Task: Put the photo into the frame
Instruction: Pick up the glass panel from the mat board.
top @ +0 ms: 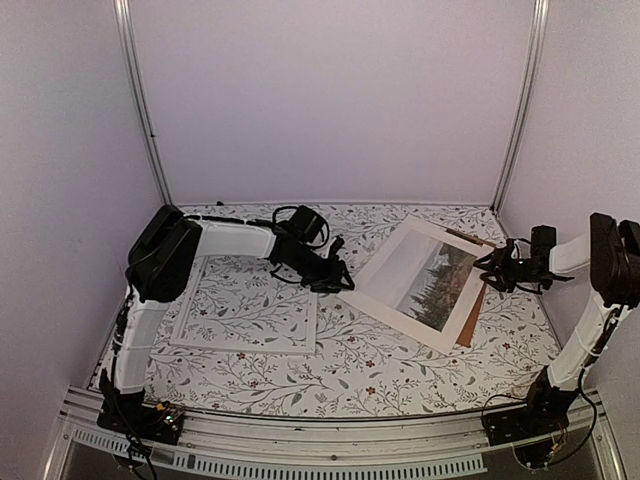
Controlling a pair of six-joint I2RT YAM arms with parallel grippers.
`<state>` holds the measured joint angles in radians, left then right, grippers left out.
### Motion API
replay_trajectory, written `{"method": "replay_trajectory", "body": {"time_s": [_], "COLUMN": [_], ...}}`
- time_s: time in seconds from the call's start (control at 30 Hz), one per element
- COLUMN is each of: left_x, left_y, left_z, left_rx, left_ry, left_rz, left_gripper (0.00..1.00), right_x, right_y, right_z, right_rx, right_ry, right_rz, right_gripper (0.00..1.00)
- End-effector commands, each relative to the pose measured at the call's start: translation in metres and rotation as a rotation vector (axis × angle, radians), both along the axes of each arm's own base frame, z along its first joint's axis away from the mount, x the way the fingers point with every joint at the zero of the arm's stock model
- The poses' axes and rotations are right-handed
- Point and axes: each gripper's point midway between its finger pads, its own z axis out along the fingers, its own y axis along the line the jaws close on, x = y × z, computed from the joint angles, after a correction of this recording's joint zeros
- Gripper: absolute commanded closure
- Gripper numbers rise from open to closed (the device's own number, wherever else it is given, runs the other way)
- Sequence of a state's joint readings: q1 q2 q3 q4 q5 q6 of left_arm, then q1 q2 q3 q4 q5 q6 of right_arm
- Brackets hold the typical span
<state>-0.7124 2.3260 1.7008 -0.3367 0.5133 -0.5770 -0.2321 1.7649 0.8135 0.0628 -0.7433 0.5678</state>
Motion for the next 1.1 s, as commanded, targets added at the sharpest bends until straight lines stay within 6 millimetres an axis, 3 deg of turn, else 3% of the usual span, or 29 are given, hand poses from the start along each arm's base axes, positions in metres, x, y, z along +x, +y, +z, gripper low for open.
{"method": "replay_trajectory", "body": {"time_s": [0.0, 0.3, 0.63, 0.8, 0.93, 1.07], "left_x": [-0.002, -0.001, -0.007, -0.011, -0.013, -0.015], "left_y": [-0.005, -0.004, -0.001, 0.001, 0.003, 0.006], "left_z": [0.021, 0.025, 0.037, 0.046, 0.052, 0.057], "left_rx": [-0.021, -0.019, -0.029, -0.036, -0.044, -0.041], "left_ry": [-0.050, -0.061, -0.072, -0.082, -0.092, -0.119], "left_rz": [-0.006, 0.000, 0.000, -0.004, -0.004, -0.011], "left_gripper": [0.52, 0.52, 0.52, 0.52, 0.52, 0.50], "right_x": [0.009, 0.004, 0.012, 0.014, 0.017, 0.019], "right_y": [0.008, 0.020, 0.021, 0.022, 0.021, 0.019], "right_z": [0.012, 0.021, 0.037, 0.042, 0.044, 0.049], "right_rx": [0.030, 0.058, 0.043, 0.029, 0.015, -0.004], "right_ry": [-0.068, -0.124, -0.194, -0.218, -0.217, -0.227], "right_rz": [0.070, 0.153, 0.186, 0.203, 0.205, 0.205], "right_gripper": [0.53, 0.58, 0.71, 0.81, 0.99, 1.00]}}
